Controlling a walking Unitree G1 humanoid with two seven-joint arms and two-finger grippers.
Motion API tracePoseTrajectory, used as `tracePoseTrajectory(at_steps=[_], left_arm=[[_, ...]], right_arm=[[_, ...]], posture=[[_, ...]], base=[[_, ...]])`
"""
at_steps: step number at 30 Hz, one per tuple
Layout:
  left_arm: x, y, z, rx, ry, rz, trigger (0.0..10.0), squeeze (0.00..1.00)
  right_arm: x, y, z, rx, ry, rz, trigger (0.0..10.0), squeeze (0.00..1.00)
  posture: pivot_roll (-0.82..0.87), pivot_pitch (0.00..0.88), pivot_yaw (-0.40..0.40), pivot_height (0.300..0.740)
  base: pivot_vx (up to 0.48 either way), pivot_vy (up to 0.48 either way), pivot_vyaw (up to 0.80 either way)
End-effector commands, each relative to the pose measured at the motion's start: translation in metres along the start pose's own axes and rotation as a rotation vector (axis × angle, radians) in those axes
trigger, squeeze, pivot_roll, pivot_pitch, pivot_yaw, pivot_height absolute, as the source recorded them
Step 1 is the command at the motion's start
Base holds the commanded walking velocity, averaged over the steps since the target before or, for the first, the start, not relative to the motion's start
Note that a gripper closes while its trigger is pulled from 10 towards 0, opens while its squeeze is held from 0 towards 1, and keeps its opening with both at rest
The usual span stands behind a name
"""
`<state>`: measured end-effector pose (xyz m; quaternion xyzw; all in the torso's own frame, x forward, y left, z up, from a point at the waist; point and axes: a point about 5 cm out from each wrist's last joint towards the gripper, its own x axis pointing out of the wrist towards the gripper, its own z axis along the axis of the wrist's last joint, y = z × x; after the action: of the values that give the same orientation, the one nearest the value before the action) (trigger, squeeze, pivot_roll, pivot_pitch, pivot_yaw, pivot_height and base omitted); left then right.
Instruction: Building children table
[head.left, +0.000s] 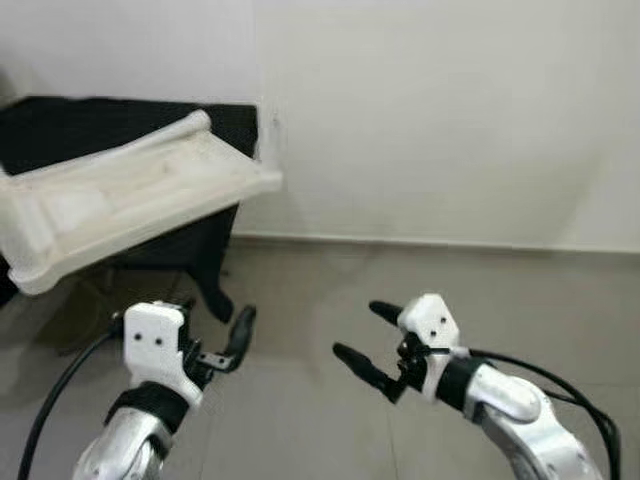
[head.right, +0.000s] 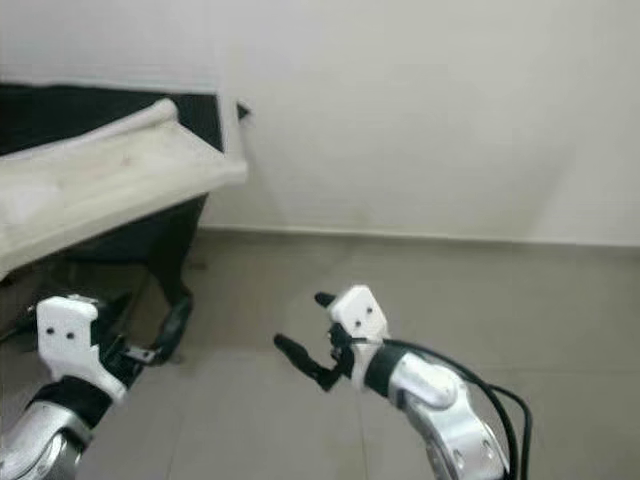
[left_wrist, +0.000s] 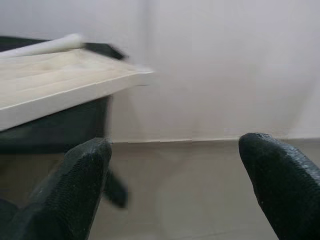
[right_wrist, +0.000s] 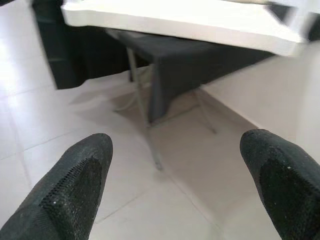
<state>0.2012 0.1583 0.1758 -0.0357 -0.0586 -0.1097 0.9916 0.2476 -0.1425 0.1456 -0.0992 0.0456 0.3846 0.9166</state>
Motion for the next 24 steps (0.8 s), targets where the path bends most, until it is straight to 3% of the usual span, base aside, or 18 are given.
tracePoseTrajectory(at_steps=[1,4,5,6,12,20,24], left_arm=[[-0.001,0.002,-0.006,0.006,0.022,0.015,10.0,0.0],[-0.001,0.002,-0.006,0.006,0.021,0.014,10.0,0.0],[-0.001,0.002,-0.006,0.006,0.02,0.012,10.0,0.0],[-0.001,0.002,-0.006,0.006,0.018,0.011,10.0,0.0],[0.0,0.001,-0.006,0.006,0.012,0.006,10.0,0.0],[0.0,-0.001,-0.007,-0.003,0.02,-0.016,10.0,0.0],[-0.001,-0.008,-0.006,0.037,0.019,-0.084,10.0,0.0]], right_arm=[[0.003,0.003,0.002,-0.019,-0.019,0.029,10.0,0.0],[0.003,0.003,0.001,-0.047,0.013,0.033,10.0,0.0],[0.004,0.004,0.0,-0.061,0.022,0.052,10.0,0.15],[0.005,0.005,0.0,-0.063,0.021,0.068,10.0,0.18],[0.005,0.007,0.0,-0.068,0.019,0.105,10.0,0.22],[0.004,0.011,0.001,-0.085,0.025,0.217,10.0,0.14],[-0.002,0.012,0.002,-0.087,0.033,0.348,10.0,0.0]], posture=[[-0.01,0.086,-0.07,0.74],[-0.01,0.087,-0.07,0.74],[-0.01,0.087,-0.07,0.74],[-0.01,0.088,-0.071,0.74],[-0.01,0.091,-0.072,0.74],[-0.01,0.092,-0.071,0.74],[0.0,0.093,-0.073,0.74]], base=[[0.446,0.0,0.8],[0.444,0.0,0.53],[0.446,0.0,0.8],[0.442,0.0,0.8],[0.441,0.0,0.8],[0.396,0.0,0.8],[0.0,0.0,0.8]])
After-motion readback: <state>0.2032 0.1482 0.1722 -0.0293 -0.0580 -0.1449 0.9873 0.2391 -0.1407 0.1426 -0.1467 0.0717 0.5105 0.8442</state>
